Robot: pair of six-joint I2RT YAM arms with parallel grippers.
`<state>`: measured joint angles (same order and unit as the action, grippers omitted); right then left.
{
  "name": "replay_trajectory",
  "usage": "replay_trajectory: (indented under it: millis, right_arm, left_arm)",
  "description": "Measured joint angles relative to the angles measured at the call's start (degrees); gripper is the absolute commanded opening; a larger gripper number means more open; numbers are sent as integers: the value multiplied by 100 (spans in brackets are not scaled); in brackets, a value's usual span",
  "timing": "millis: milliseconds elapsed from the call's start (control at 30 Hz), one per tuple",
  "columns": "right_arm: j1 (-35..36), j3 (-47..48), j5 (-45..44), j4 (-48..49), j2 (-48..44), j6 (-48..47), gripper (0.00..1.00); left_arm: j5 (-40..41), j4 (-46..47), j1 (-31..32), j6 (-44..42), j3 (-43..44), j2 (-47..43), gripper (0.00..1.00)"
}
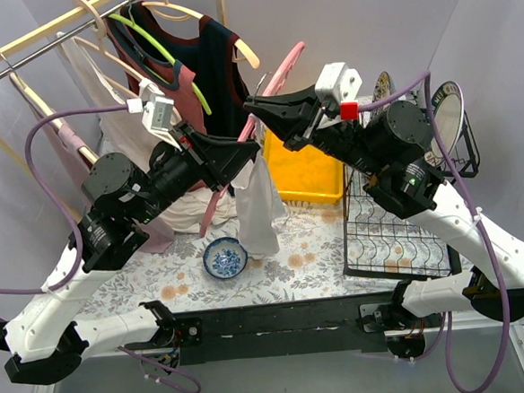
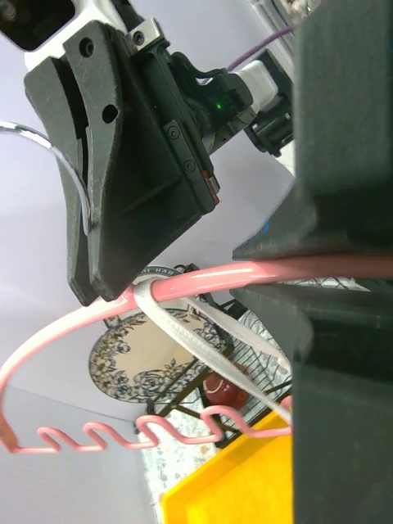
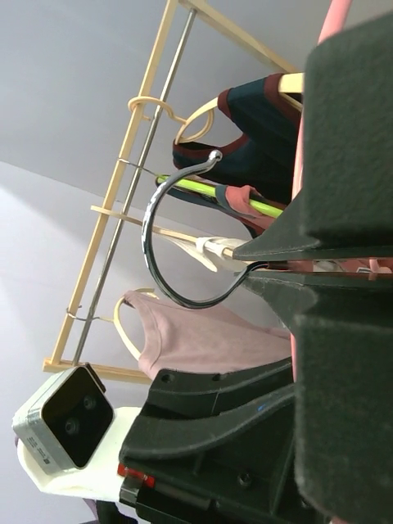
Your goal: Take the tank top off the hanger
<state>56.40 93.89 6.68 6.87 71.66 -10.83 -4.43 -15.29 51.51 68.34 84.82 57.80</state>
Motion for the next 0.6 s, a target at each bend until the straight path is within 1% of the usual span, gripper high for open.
replay_trajectory:
  millis: [67, 167, 400, 500, 600]
  right_arm:
    - [2, 0, -15, 52, -35, 48, 1]
    - [2, 13, -74, 101, -70, 136, 1]
    - [0, 210, -109, -144, -245, 208, 1]
    - [0, 212, 81, -297, -474, 280, 1]
    - [0, 210, 393, -376, -704, 385, 1]
  left_arm:
    - [-114, 2, 4, -85, 87, 22, 70]
    - [-275, -85, 24, -234, 153, -55, 79]
    - [-245, -774, 37, -793, 721, -343, 81]
    - [-212, -883, 37, -1032, 807, -546, 81]
    - [-232, -938, 37, -1235, 852, -669, 78]
